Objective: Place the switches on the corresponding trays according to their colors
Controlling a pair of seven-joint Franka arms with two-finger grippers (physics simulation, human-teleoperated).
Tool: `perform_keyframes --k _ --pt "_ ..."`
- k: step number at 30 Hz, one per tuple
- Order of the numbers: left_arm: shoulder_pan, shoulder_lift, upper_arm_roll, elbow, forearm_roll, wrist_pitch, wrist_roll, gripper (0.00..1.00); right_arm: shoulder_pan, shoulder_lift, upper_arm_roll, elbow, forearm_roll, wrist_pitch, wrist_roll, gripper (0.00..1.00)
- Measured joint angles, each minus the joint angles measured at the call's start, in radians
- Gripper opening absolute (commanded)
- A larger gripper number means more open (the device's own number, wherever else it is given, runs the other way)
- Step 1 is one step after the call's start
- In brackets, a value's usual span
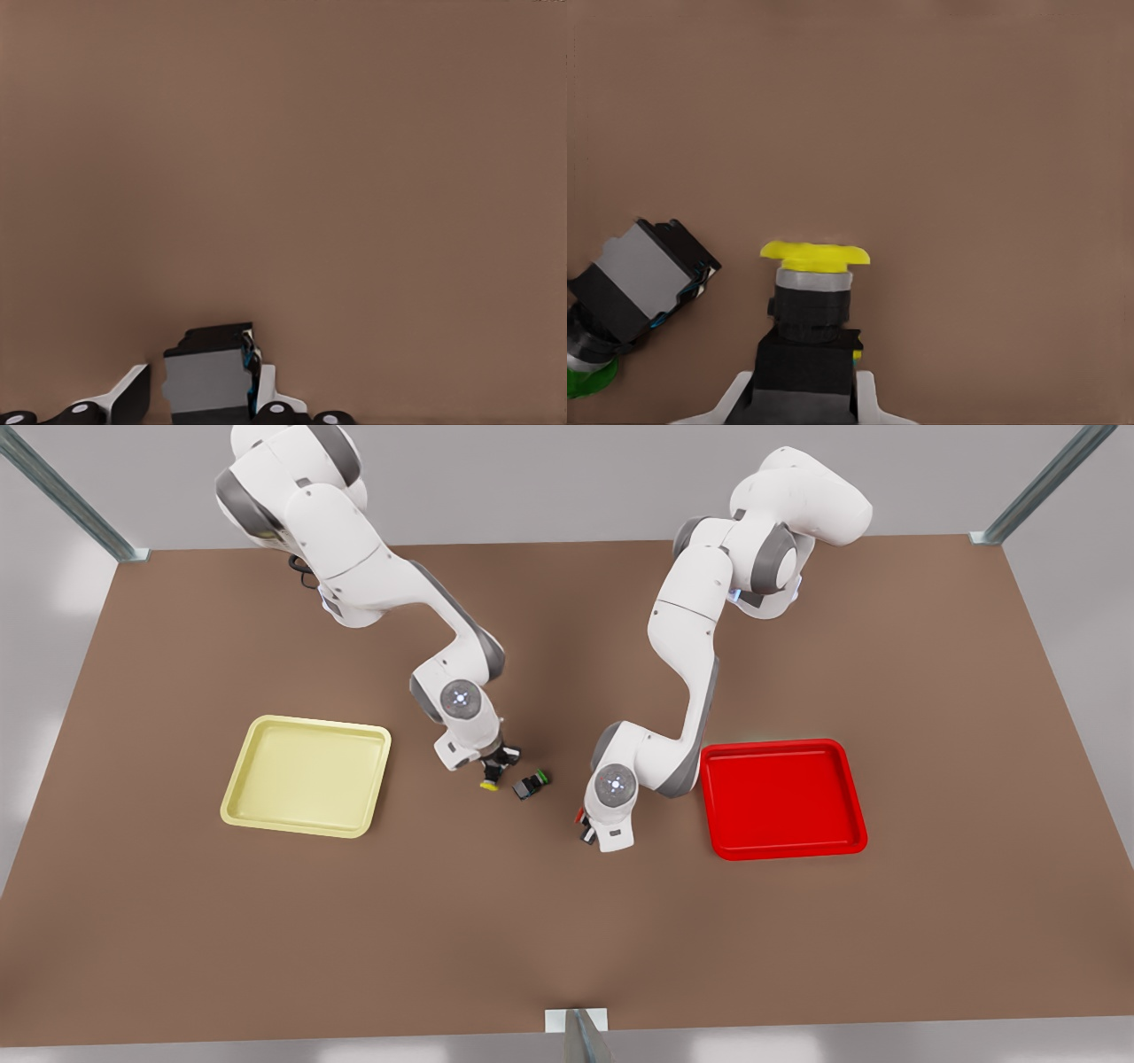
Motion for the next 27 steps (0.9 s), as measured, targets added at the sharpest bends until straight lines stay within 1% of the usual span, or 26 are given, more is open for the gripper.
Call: perform_keyframes --k 2,3,5,7,9,11,12,13,16,18,20,22,23,24,25,26,27 --pt "0.001 -0.001 0.001 0.0 -0.009 -0.002 0.008 0.66 -0.086 -0.103 0.0 -0.086 -0.002 -0.022 -0.124 0.53" --pt "0.002 -0.002 0.002 0.0 -0.011 -0.002 0.013 0.66 -0.114 -0.132 0.0 -0.116 -0.003 -0.022 -0.167 0.53" --pt "0.002 -0.001 0.002 0.0 -0.015 -0.002 0.012 0.64 -0.189 -0.222 0.0 -0.201 -0.005 -0.022 -0.283 0.53" --pt "0.003 -0.002 0.002 0.0 -0.018 -0.002 0.014 0.58 -0.355 -0.296 0.001 -0.28 -0.036 -0.023 -0.464 0.53" --pt "0.008 -0.003 0.002 0.0 -0.019 -0.002 0.022 0.58 -0.499 -0.294 0.002 -0.281 -0.123 -0.042 -0.595 0.53" --pt "0.009 -0.005 0.002 -0.001 -0.018 -0.002 0.032 0.58 -0.584 -0.291 0.003 -0.287 -0.17 -0.04 -0.671 0.53" --pt "0.012 -0.006 0.002 -0.003 -0.017 -0.002 0.042 0.58 -0.592 -0.298 0.003 -0.305 -0.17 -0.035 -0.688 0.57" --pt "0.012 -0.006 0.002 -0.003 -0.017 -0.002 0.043 0.58 -0.596 -0.3 0.003 -0.314 -0.173 -0.034 -0.69 1.0" --pt "0.011 -0.008 0.002 -0.005 -0.016 -0.003 0.041 0.49 -0.596 -0.301 0.003 -0.317 -0.173 -0.033 -0.687 1.0" --pt "0.011 -0.008 0.002 -0.005 -0.015 -0.002 0.04 0.46 -0.596 -0.301 0.003 -0.317 -0.173 -0.034 -0.687 1.0" --pt "0.009 -0.008 0.002 -0.004 -0.014 -0.002 0.038 0.46 -0.595 -0.301 0.005 -0.314 -0.172 -0.036 -0.686 1.0" --pt "0.009 -0.008 0.0 -0.003 -0.014 -0.002 0.038 0.46 -0.58 -0.308 0.035 -0.27 -0.169 -0.082 -0.671 1.0" --pt "0.009 -0.008 0.0 -0.004 -0.014 -0.002 0.038 0.46 -0.579 -0.307 0.063 -0.175 -0.163 -0.215 -0.656 1.0" --pt "0.009 -0.009 0.0 -0.003 -0.014 -0.003 0.038 0.46 -0.578 -0.305 0.081 -0.129 -0.16 -0.272 -0.655 1.0" --pt "0.011 -0.012 0.0 -0.003 -0.015 -0.003 0.04 0.46 -0.592 -0.306 0.126 -0.039 -0.159 -0.389 -0.624 1.0" --pt "0.011 -0.016 0.0 -0.003 -0.015 -0.002 0.04 0.46 -0.575 -0.309 0.178 0.147 -0.159 -0.62 -0.601 1.0" --pt "0.013 -0.033 0.0 -0.004 -0.016 -0.004 0.041 0.46 -0.549 -0.305 0.186 0.286 -0.159 -0.738 -0.609 1.0"
